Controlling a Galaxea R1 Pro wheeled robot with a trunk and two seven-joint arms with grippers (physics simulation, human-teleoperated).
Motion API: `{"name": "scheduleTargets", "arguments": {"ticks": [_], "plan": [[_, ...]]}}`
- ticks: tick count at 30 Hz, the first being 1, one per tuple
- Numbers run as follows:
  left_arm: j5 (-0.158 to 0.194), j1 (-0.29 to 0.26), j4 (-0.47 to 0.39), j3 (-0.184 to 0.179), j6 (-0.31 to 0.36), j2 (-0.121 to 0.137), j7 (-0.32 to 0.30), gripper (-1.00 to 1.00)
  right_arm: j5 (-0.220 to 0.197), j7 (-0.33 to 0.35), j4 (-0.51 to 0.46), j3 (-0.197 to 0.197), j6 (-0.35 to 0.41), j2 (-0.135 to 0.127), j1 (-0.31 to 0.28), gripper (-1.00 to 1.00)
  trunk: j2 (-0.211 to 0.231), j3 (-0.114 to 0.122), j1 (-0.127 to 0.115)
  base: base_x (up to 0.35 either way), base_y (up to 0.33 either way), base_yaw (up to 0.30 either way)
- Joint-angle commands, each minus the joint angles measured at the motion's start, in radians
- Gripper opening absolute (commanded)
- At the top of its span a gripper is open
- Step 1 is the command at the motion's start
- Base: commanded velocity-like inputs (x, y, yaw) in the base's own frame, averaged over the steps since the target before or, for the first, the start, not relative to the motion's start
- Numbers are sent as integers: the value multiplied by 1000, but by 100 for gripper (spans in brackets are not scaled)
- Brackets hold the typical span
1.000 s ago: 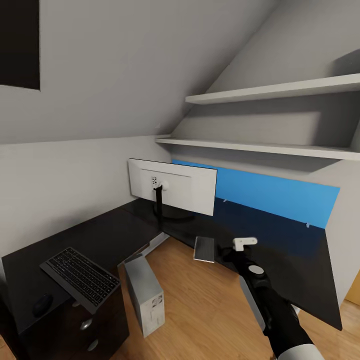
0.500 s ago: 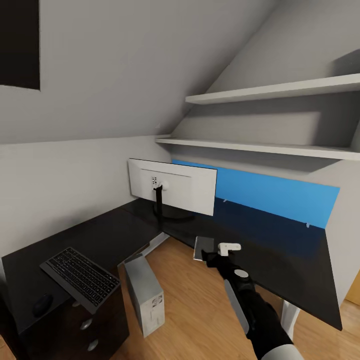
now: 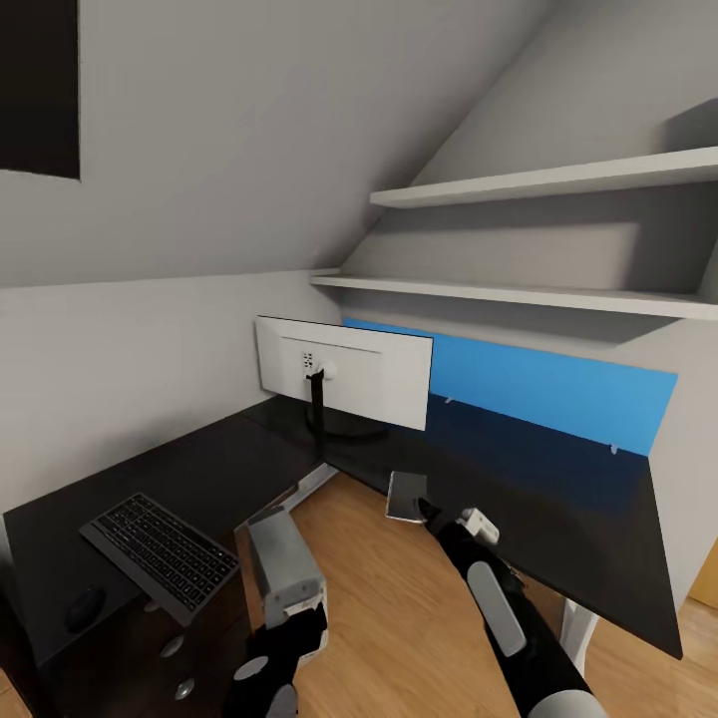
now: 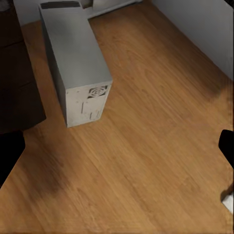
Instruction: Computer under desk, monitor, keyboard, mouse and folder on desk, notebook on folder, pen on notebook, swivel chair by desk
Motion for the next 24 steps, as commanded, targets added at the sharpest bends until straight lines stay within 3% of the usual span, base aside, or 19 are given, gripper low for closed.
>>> {"name": "scheduleTargets", "arguments": {"ticks": [1, 3, 8, 11, 17, 24], "plan": [[8, -2, -4, -1, 5, -1, 7, 100, -13, -8, -2, -10, 2, 0, 0, 100, -1, -1, 0, 0, 0, 0], [8, -4, -7, -1, 8, -3, 5, 100, -19, -8, -1, -41, 3, 0, 0, 100, -1, -1, 0, 0, 0, 0], [8, -5, -13, 0, 6, 1, 2, 100, -25, -8, -1, -71, 4, 1, 0, 100, -1, -1, 0, 0, 0, 0], [8, -5, -29, 0, 4, 3, 2, 100, -26, -8, -1, -75, 3, 3, 0, 100, -1, -1, 0, 0, 0, 0], [8, -6, -139, -3, 4, 14, 4, 100, -27, -7, 0, -75, 2, 5, 0, 100, -1, -1, 0, 0, 0, 0], [8, -5, -173, -3, 4, 39, 5, 100, -27, -7, 0, -75, 1, 6, 0, 100, -50, -23, 27, 0, 0, 0]]}}
